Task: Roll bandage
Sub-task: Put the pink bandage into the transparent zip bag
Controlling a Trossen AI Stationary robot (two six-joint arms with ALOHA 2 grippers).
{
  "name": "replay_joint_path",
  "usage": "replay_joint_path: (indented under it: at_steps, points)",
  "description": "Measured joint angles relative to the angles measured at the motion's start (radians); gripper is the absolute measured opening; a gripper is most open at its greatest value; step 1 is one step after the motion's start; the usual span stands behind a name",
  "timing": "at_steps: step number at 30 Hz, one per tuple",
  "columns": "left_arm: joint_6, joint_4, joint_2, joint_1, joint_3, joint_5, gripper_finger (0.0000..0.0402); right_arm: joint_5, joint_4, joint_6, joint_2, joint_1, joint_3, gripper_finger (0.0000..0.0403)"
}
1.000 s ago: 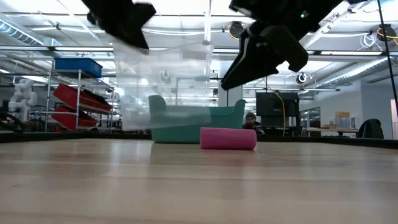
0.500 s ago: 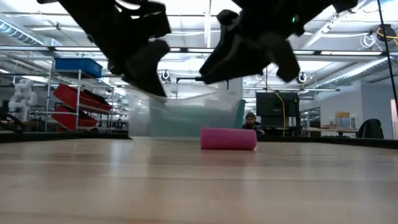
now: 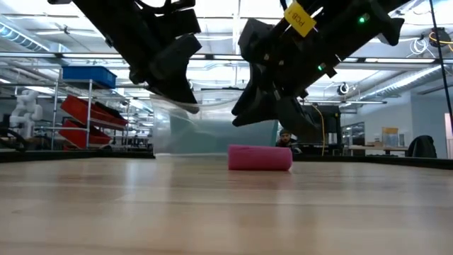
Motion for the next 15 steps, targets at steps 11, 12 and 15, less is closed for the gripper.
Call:
replay_joint_path:
  at_steps: [11,12,15]
  points:
    - [-0.010,0.008,0.000,0.036,-0.057,0.000,0.0000,-0.006,-0.015,0.019,-0.011,0.061,0.033,0.0070]
    - [-0.009,0.012,0.000,0.037,-0.058,0.004,0.0000,-0.004,-0.016,0.018,-0.011,0.060,0.034,0.0072]
    - [0.001,0.044,0.000,0.037,-0.058,0.018,0.0000,-0.004,-0.015,0.019,-0.011,0.039,0.035,0.0083]
